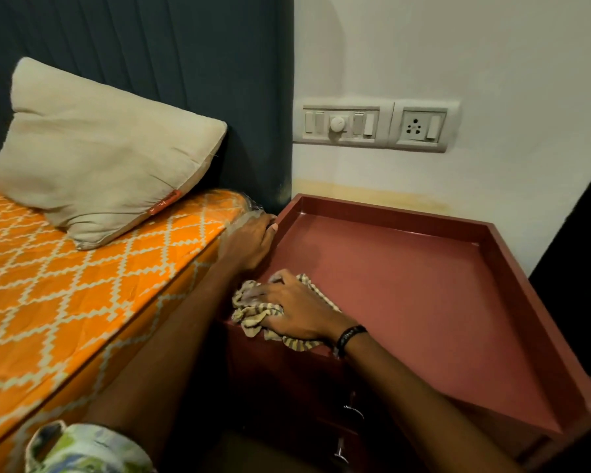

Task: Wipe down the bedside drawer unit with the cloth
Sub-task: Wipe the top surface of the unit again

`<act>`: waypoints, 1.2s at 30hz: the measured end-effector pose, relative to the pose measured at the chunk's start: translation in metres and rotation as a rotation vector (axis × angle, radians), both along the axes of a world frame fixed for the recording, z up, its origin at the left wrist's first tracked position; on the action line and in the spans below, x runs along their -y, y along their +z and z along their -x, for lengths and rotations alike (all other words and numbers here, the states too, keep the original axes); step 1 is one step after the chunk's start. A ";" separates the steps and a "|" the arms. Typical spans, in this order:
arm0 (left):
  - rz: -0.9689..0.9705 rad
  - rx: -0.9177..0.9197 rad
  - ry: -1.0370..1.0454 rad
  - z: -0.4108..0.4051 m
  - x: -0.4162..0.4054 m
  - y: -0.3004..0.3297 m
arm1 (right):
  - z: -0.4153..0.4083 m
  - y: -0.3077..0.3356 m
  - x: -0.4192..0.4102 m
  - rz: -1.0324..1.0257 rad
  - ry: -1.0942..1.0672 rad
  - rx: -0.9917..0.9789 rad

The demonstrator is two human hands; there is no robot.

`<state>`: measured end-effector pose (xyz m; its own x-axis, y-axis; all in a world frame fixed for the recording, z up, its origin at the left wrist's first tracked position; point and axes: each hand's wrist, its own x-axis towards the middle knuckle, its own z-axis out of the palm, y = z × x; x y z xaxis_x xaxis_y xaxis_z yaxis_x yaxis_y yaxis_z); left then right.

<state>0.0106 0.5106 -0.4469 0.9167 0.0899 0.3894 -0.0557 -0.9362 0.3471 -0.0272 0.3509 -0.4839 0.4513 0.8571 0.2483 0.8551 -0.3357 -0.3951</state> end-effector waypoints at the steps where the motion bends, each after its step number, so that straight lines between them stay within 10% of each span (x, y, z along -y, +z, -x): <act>1: -0.016 -0.009 -0.004 0.001 -0.001 0.001 | 0.002 0.001 0.002 0.016 0.024 -0.035; 8: -0.067 0.013 -0.040 0.003 -0.005 0.002 | 0.006 -0.002 0.084 0.076 -0.052 -0.107; 21: -0.004 0.063 -0.105 0.004 -0.005 0.002 | 0.060 -0.010 0.205 -0.145 -1.187 0.050; 36: 0.418 -0.171 -0.147 0.048 -0.045 0.025 | 0.078 -0.020 -0.008 -0.226 -0.391 0.156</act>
<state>-0.0373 0.5558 -0.4218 0.9792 0.0712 0.1901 -0.0865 -0.7007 0.7082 -0.1047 0.3591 -0.5042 0.6718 0.5468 0.4997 0.7366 -0.5645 -0.3725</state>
